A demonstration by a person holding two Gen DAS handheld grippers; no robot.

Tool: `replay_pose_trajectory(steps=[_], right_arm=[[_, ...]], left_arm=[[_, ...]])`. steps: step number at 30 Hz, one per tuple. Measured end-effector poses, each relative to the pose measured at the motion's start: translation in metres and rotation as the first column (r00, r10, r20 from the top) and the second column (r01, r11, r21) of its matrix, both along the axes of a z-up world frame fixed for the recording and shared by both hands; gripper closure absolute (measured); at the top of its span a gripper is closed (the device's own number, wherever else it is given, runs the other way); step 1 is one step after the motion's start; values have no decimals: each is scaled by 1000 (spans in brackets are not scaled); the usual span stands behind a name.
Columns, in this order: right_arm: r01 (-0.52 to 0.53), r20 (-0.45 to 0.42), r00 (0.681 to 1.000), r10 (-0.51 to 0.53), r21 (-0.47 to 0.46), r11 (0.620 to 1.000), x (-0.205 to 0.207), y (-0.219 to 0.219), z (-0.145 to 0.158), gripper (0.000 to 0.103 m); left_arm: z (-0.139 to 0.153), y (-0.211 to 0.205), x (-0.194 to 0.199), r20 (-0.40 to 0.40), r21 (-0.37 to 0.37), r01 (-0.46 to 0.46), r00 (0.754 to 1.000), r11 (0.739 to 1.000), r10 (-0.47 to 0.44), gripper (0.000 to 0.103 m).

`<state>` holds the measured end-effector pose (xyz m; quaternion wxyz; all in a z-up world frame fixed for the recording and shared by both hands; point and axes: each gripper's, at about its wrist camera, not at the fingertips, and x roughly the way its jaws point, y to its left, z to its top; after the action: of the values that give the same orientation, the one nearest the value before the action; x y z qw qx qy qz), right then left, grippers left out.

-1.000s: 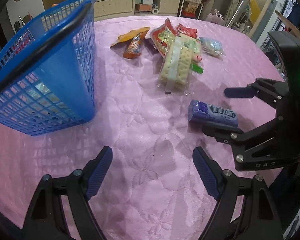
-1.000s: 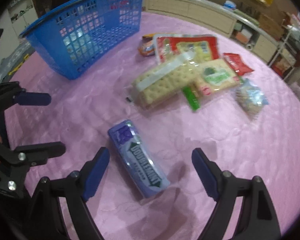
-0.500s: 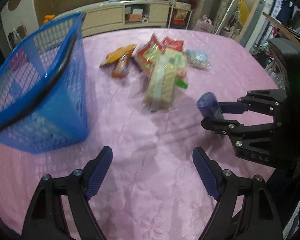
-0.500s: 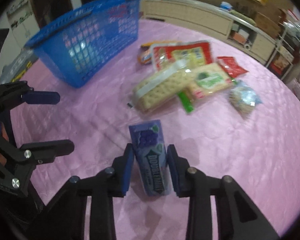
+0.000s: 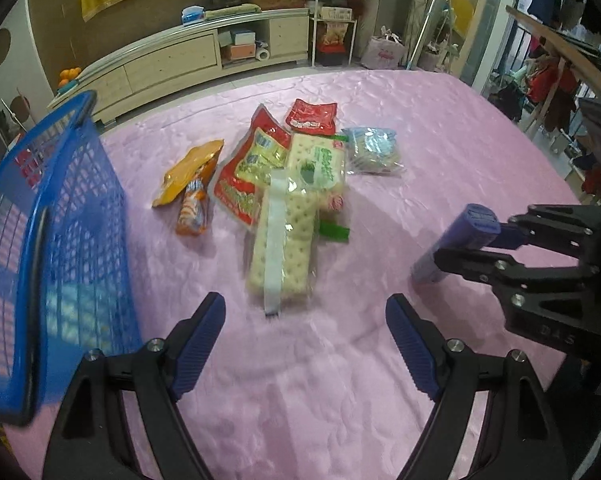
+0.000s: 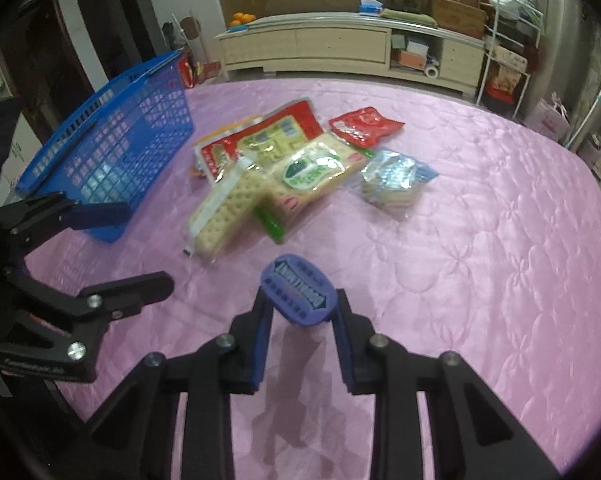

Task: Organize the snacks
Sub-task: 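Close the right tool on the gum box and lift it, then grasp the cracker pack with the left tool while the right tool holds the gum box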

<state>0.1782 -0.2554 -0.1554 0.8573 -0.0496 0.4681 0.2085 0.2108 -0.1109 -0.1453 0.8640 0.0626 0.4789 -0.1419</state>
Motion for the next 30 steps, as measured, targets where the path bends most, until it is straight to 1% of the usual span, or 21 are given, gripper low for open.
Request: replay_pose_trajectory(steps=[4, 11, 13, 16, 17, 18, 19, 20, 21, 22, 24, 26, 30], right_arm=[[28, -8, 1000, -28, 29, 999, 10, -6, -1, 70], [47, -42, 998, -43, 78, 996, 28, -9, -3, 70], [50, -47, 998, -46, 80, 996, 32, -8, -5, 70], [58, -52, 997, -54, 76, 995, 36, -7, -5, 70], [57, -54, 997, -53, 76, 995, 37, -7, -5, 70], [58, -55, 997, -54, 75, 996, 38, -6, -5, 70], [60, -55, 997, -56, 74, 995, 38, -6, -5, 69], [60, -56, 997, -56, 74, 995, 39, -6, -5, 69], [62, -57, 997, -58, 73, 995, 39, -5, -5, 69], [65, -59, 996, -61, 73, 995, 39, -6, -5, 69], [69, -66, 996, -64, 78, 994, 37, -6, -4, 69], [74, -76, 995, -68, 85, 994, 35, -6, -2, 69], [73, -61, 996, -68, 99, 992, 24, -4, 11, 69]], left_arm=[[-7, -1, 19, -13, 15, -7, 1000, 1000, 8, 22], [-32, -1, 54, -59, 68, -9, 998, 998, 13, 22], [-38, 1, 62, -65, 77, -23, 997, 997, 29, 22], [-47, 2, 70, -91, 83, -13, 996, 996, 21, 22], [-49, 1, 72, -95, 86, -10, 995, 996, 18, 24], [-51, 0, 73, -96, 88, -7, 995, 996, 15, 34], [-52, 1, 73, -105, 80, -5, 994, 997, 14, 38], [-52, 1, 72, -114, 51, -6, 993, 999, 12, 50], [-50, 1, 71, -113, 51, -13, 993, 999, 18, 61], [-48, 0, 68, -105, 73, -15, 994, 997, 23, 61], [-42, 0, 59, -80, 83, -15, 997, 996, 22, 61], [-33, 3, 51, -63, 64, -15, 998, 998, 19, 61], [-4, 10, 28, -13, 22, -25, 1000, 999, 25, 61]])
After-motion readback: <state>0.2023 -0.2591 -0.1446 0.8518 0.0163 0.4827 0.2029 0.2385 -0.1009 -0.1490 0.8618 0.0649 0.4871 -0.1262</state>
